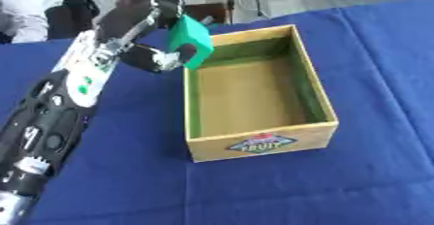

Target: Pick up objects on the table and place them in the box.

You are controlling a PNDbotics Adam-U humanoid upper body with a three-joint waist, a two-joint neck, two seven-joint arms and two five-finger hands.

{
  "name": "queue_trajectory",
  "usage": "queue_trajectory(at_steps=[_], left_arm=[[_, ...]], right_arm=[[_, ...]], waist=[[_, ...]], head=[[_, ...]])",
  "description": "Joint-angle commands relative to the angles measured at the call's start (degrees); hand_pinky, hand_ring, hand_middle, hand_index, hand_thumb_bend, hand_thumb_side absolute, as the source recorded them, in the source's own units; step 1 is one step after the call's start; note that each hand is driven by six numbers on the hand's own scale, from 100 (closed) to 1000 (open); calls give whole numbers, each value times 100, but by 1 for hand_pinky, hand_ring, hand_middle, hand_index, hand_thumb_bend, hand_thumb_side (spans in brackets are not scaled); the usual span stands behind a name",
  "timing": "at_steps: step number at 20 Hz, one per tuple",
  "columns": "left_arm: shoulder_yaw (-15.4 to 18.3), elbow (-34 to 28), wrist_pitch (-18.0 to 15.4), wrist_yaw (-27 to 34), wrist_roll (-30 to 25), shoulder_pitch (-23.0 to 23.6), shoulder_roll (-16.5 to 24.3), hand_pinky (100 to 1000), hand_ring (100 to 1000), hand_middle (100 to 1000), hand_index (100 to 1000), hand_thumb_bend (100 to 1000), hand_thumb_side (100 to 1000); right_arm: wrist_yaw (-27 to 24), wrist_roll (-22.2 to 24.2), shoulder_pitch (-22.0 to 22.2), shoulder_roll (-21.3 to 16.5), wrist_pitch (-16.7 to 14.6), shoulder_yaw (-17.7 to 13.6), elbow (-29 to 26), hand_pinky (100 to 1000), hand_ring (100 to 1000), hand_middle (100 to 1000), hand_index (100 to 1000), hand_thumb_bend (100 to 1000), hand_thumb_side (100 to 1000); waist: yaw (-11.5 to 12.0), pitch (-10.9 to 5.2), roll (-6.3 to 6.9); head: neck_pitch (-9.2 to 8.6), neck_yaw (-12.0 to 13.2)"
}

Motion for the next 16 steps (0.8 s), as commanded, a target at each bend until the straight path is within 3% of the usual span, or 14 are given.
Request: queue_trajectory(at_steps=[1,10,16], left_arm=[[-13,-98,-76,-20,171,-151,45,350,345,310,509,100,884],[-203,160,-589,419,5,-198,-153,352,335,298,501,100,873],[-234,302,-663,44,-227,-225,-205,358,348,330,519,100,895]], right_arm=[[-123,64,-74,-157,-4,-5,-79,938,887,701,853,100,764],[-263,269,-165,-110,53,89,-79,941,889,700,853,100,768],[-330,375,-200,-59,106,131,-79,943,890,699,854,100,775]], waist=[[-13,-125,-22],[-108,-104,-13],[-173,-88,3]], head=[[-71,44],[-106,118],[-118,149]])
